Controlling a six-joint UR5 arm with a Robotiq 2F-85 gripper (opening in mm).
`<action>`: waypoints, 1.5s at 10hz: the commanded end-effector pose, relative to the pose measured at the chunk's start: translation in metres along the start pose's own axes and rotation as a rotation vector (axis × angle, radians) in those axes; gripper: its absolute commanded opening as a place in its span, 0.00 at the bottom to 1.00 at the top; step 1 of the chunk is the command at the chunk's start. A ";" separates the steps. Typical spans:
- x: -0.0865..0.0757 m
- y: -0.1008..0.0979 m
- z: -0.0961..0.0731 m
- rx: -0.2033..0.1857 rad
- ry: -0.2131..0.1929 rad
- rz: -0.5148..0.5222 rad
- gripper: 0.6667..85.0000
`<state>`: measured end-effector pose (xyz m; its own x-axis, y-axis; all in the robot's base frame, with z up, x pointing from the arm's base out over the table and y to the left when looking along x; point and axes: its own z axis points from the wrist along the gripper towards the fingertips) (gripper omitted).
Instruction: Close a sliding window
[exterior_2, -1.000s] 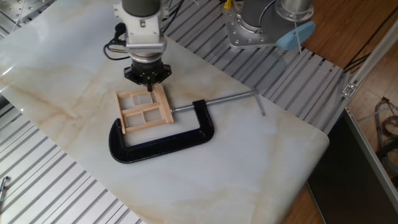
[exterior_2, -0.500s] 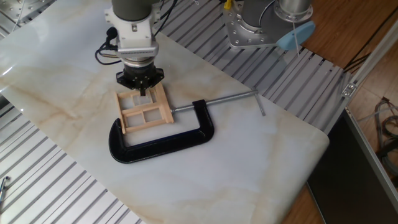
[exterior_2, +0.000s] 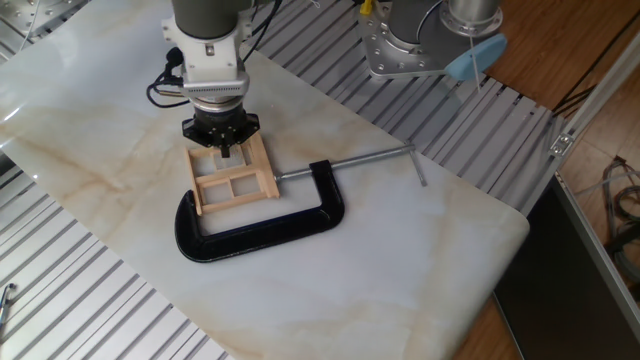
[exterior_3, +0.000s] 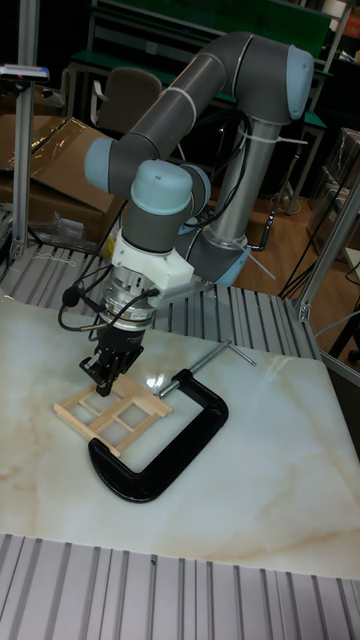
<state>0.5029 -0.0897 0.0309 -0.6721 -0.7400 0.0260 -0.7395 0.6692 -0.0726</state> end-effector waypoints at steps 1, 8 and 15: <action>0.003 0.003 0.000 -0.019 0.013 0.045 0.00; -0.022 -0.013 0.016 -0.033 -0.034 -0.002 0.00; -0.017 -0.023 0.021 -0.005 -0.017 -0.035 0.00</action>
<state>0.5289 -0.0925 0.0117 -0.6484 -0.7611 0.0185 -0.7604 0.6462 -0.0650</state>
